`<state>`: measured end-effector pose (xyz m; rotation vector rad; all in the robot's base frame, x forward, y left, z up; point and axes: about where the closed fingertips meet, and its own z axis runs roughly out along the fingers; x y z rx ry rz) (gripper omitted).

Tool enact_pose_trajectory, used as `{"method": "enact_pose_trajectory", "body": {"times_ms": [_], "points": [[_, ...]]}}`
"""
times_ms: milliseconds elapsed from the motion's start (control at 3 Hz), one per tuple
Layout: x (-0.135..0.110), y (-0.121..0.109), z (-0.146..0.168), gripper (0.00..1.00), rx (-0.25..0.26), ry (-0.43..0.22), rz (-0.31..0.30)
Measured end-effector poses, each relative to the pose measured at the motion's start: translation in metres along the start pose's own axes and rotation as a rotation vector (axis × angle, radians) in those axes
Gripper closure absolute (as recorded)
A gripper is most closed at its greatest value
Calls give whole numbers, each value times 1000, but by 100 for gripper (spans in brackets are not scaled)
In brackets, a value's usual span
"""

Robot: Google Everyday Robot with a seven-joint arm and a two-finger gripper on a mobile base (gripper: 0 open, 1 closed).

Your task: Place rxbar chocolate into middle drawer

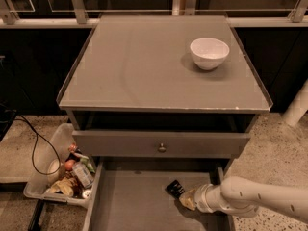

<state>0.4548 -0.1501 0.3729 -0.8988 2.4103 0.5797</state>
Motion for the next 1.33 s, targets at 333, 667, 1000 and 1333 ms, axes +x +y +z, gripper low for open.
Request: {"method": "enact_pose_trajectory", "body": {"times_ms": [333, 667, 1000, 1333], "points": [[0, 0, 0, 58, 0, 0, 0], [0, 0, 0, 34, 0, 0, 0], [0, 0, 0, 11, 0, 0, 0], [0, 0, 0, 0, 0, 0, 0]]}}
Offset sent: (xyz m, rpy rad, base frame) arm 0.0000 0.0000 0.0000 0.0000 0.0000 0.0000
